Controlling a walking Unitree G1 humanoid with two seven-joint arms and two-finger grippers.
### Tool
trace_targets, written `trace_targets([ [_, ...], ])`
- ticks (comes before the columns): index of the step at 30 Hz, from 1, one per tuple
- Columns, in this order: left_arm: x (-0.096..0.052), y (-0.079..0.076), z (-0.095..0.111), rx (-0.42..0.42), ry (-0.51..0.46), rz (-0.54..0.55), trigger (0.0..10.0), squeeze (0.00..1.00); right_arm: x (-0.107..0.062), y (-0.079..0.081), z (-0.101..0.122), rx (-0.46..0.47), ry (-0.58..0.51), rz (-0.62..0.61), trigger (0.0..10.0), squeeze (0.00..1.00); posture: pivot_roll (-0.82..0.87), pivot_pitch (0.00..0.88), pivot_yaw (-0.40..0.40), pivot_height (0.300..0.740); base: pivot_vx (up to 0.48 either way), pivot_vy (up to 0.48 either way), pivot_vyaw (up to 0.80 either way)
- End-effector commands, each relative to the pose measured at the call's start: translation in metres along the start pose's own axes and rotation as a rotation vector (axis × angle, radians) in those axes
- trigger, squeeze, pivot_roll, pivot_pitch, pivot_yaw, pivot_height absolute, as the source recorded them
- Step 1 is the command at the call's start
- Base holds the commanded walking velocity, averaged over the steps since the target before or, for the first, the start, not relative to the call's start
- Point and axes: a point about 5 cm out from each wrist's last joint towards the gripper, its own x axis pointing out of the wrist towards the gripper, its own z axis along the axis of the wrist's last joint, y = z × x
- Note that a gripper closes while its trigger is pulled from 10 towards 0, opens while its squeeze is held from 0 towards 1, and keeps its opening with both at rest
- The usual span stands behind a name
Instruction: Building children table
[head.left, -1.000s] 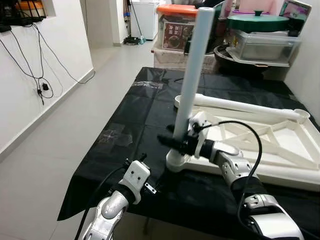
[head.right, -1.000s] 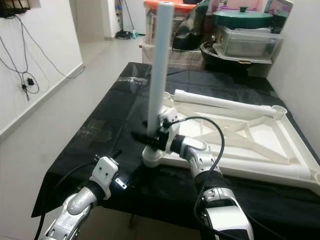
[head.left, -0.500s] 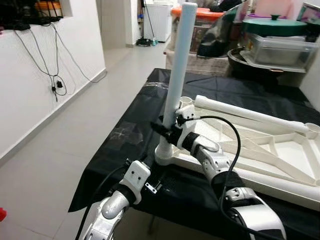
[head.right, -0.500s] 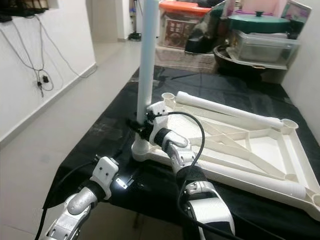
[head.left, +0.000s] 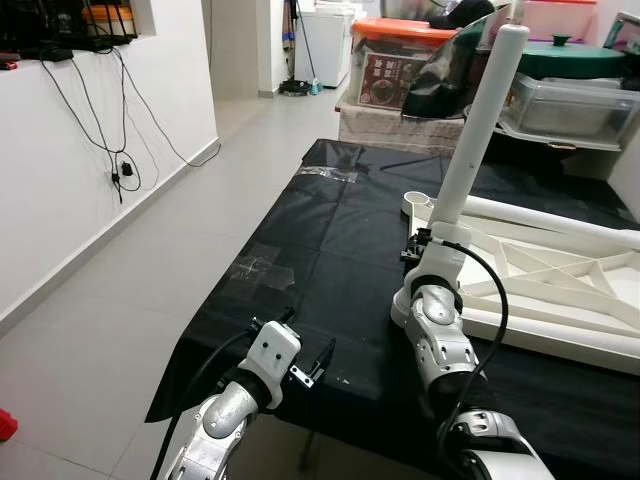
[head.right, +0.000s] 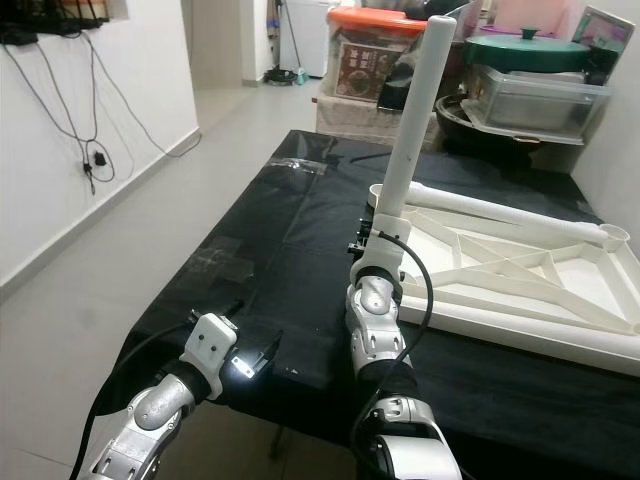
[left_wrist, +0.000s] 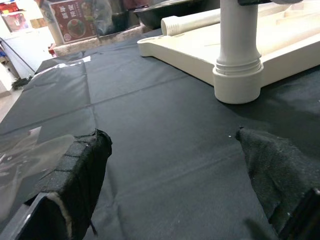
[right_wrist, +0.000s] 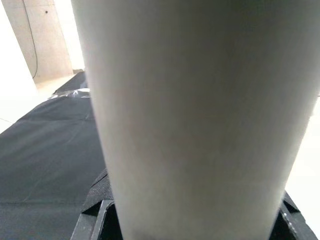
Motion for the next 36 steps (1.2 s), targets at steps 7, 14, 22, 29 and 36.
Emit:
trace_targets([
  [7, 0.001, -0.001, -0.002, 0.000, 0.012, -0.007, 10.0, 0.00, -0.005, 0.021, -0.011, 0.131, 0.036, 0.176, 10.0, 1.00, 0.11, 0.000, -0.070, 0.740, 0.000, 0.000, 0.00],
  [14, 0.001, -0.001, -0.002, -0.001, 0.010, -0.006, 10.0, 0.00, 0.011, 0.014, 0.011, 0.192, 0.072, 0.675, 10.0, 0.00, 0.11, 0.000, -0.075, 0.740, 0.000, 0.000, 0.00],
  [22, 0.001, -0.001, -0.001, 0.006, -0.001, -0.008, 10.0, 0.00, -0.003, 0.025, 0.009, 0.019, 0.163, 1.137, 10.0, 0.00, 0.12, 0.000, -0.082, 0.740, 0.000, 0.000, 0.00],
  [29, -0.002, 0.000, 0.006, 0.011, -0.067, 0.016, 10.0, 0.00, -0.008, 0.033, -0.004, -0.103, 0.230, 1.238, 10.0, 0.00, 0.13, 0.000, -0.087, 0.740, 0.000, 0.000, 0.00],
  [36, -0.006, 0.001, 0.015, 0.014, -0.141, 0.041, 10.0, 0.00, 0.004, 0.025, -0.012, -0.063, 0.237, 0.920, 0.0, 0.00, 0.13, 0.000, -0.085, 0.740, 0.000, 0.000, 0.00],
])
